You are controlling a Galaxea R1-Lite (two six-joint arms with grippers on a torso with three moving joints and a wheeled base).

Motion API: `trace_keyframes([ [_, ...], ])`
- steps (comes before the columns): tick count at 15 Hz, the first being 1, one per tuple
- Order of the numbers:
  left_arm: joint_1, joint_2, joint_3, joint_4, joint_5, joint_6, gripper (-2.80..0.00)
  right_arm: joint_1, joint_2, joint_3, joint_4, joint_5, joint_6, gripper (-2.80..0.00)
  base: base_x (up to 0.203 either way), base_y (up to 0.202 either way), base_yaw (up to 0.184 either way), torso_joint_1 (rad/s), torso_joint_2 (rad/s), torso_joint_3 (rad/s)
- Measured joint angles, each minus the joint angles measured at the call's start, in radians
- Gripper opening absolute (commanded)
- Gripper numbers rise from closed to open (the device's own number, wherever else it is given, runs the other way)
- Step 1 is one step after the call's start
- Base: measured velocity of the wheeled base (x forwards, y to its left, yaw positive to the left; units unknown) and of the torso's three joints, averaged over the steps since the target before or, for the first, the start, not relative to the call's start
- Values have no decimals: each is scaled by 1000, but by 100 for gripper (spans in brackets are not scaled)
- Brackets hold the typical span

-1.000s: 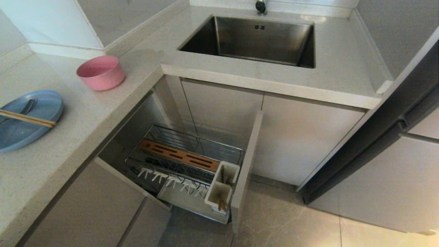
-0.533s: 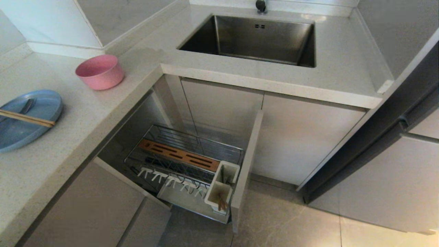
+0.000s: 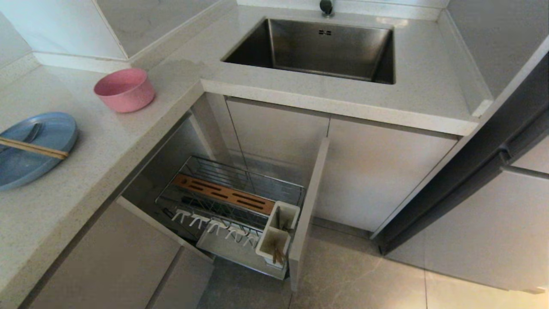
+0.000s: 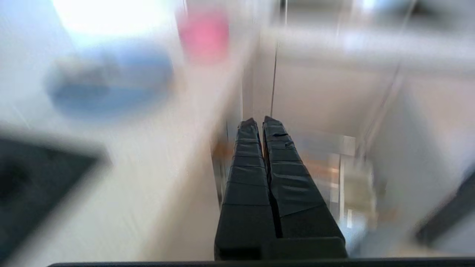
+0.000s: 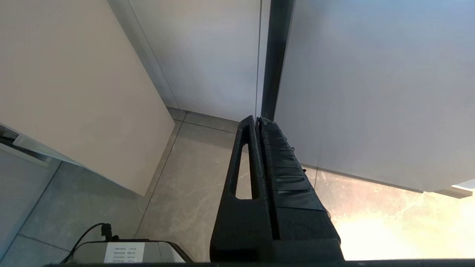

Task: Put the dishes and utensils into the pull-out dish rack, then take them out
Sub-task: Pick up the bowl and place it in the cupboard

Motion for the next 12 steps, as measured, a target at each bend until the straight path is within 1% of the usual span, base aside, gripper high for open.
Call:
trace_keyframes([
  [3,-2,108,-267,16,0,0,-280,0,0,0,0,0,0,-280,0,0,0,0,0,0],
  [6,-3,296,-535,17,4,-1,-280,0,0,0,0,0,0,-280,0,0,0,0,0,0],
  [8,-3,440,-684,9,7,-1,-280,0,0,0,0,0,0,-280,0,0,0,0,0,0],
  [12,-2,740,-941,-2,11,-9,-280,0,0,0,0,0,0,-280,0,0,0,0,0,0],
])
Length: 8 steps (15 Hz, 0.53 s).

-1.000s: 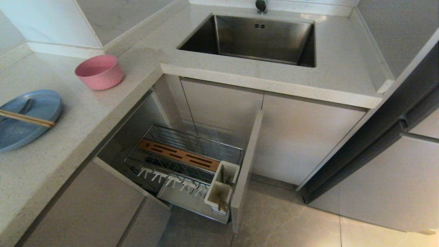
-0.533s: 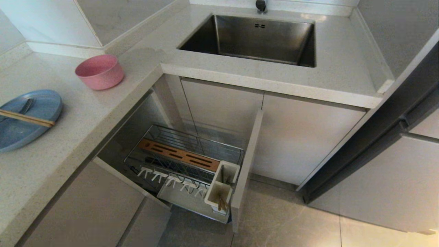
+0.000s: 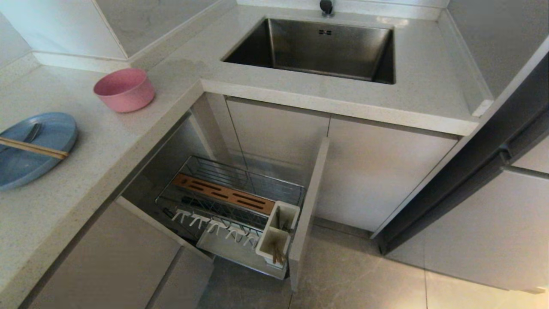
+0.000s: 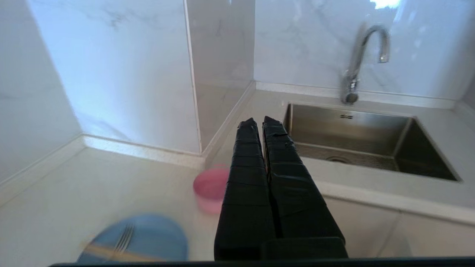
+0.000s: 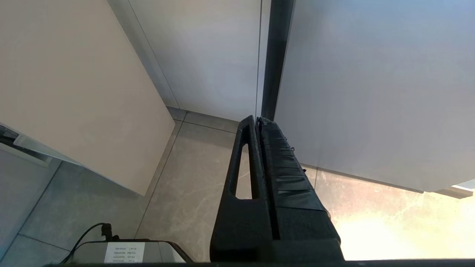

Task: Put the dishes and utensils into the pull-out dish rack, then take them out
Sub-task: Pick up the bowl and place it in the cupboard

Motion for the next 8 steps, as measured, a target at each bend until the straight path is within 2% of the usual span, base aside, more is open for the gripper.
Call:
trace_keyframes([
  [4,16,289,-230,23,11,-55,-280,0,0,0,0,0,0,-280,0,0,0,0,0,0],
  [8,44,565,-481,179,12,-112,-280,0,0,0,0,0,0,-280,0,0,0,0,0,0],
])
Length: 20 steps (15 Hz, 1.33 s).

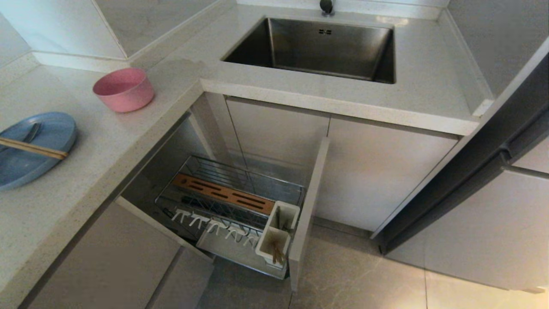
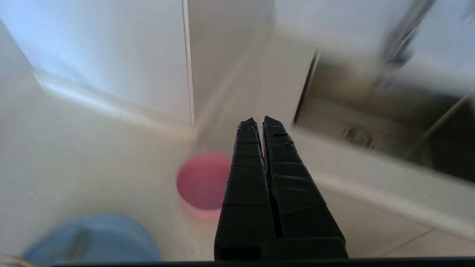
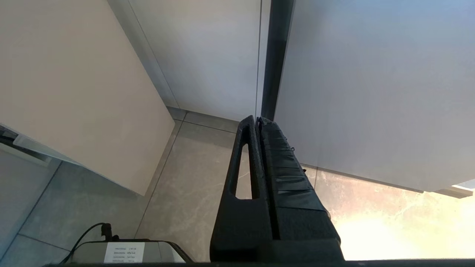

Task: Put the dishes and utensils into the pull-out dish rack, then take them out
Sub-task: Pick up the bowl and place it in the cupboard

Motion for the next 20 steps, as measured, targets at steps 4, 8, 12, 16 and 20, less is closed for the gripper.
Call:
trace_keyframes([
  [4,5,233,-89,65,-5,-3,-280,0,0,0,0,0,0,-280,0,0,0,0,0,0],
  [8,-6,378,-101,-11,-114,1,-280,0,0,0,0,0,0,-280,0,0,0,0,0,0],
  [12,-19,456,-102,-113,-146,35,-280,0,0,0,0,0,0,-280,0,0,0,0,0,0],
  [16,-21,490,-102,-112,-137,68,-280,0,0,0,0,0,0,-280,0,0,0,0,0,0],
  [20,-21,504,-102,-113,-101,107,0,0,0,0,0,0,0,-280,0,0,0,0,0,0],
])
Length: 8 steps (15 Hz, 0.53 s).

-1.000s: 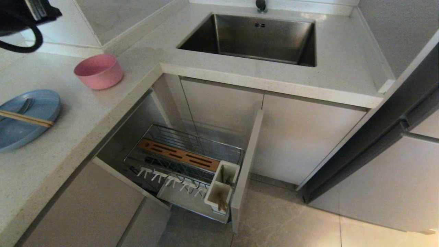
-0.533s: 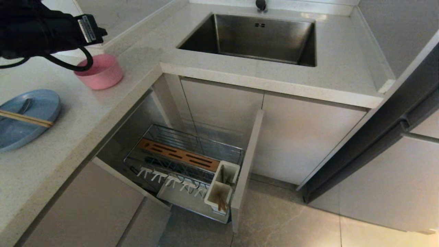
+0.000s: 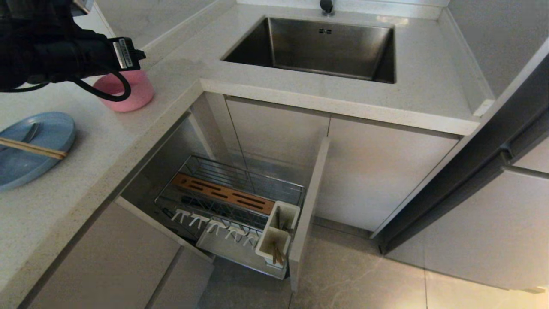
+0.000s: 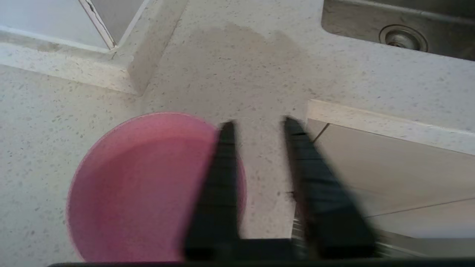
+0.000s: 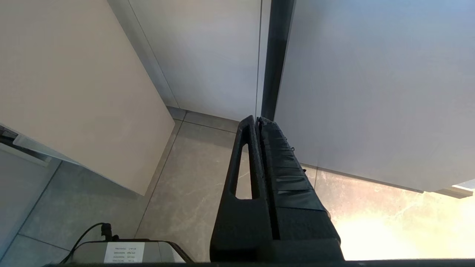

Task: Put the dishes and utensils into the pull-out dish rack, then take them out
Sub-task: Pick up the bowl and place it in the cupboard

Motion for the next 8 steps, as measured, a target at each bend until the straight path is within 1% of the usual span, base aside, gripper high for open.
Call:
trace_keyframes([
  [6,-1,6,-1,7,18,8,0,0,0,0,0,0,0,-280,0,0,0,0,0,0],
  [8,-3,10,-1,16,46,37,0,0,0,0,0,0,0,-280,0,0,0,0,0,0],
])
